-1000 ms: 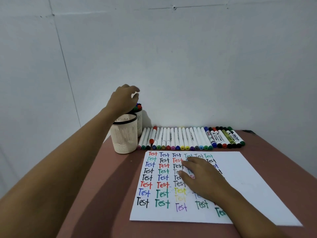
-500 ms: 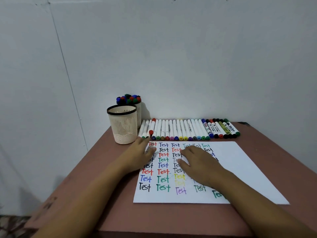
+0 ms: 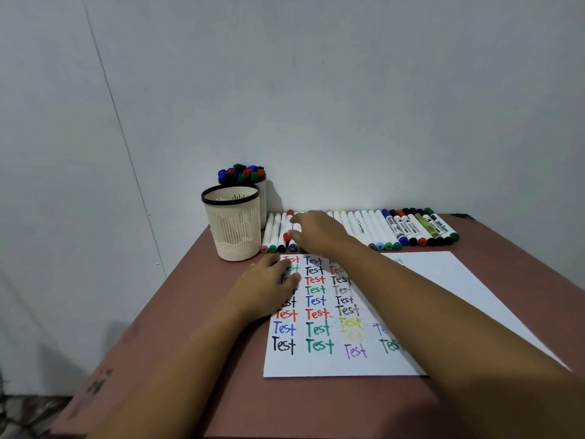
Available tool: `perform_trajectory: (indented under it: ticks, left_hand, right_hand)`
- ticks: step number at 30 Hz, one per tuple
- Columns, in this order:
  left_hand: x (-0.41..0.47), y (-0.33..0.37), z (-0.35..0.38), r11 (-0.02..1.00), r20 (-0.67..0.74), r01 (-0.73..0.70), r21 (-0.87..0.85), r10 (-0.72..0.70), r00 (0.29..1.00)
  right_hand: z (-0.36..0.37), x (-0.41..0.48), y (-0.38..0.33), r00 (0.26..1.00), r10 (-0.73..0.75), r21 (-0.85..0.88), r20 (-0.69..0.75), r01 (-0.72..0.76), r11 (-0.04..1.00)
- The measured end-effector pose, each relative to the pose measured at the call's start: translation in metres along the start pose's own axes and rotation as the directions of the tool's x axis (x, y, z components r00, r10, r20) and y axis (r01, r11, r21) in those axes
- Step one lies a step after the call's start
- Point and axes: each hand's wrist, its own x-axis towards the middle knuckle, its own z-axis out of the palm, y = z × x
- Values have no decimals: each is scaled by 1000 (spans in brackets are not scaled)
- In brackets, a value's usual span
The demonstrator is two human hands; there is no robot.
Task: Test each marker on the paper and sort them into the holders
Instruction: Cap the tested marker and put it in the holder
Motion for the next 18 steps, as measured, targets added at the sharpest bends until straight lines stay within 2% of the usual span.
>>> perform_trajectory:
  ticks: [5, 12, 13, 15, 18]
  left_hand:
    - [2, -3, 2, 1000, -1, -4, 14, 4, 1000]
    - [5, -6, 2, 1000, 5, -10, 20, 9, 1000]
    - [5, -7, 2, 1000, 5, -10, 18, 10, 1000]
    - [5, -7, 2, 1000, -8, -18, -10, 18, 1000]
    - [4, -7, 0, 995, -96, -38, -88, 30, 995]
  right_hand:
    - [25, 16, -7, 997, 39, -167, 70, -27, 986]
    - [32, 17, -5, 991, 11, -225, -131, -41, 973]
    - [31, 17, -4, 986, 13, -184, -167, -44, 982]
    - [24, 12, -2, 975, 79, 12, -206, -78, 997]
    - [4, -7, 1, 951, 204, 322, -231, -123, 939]
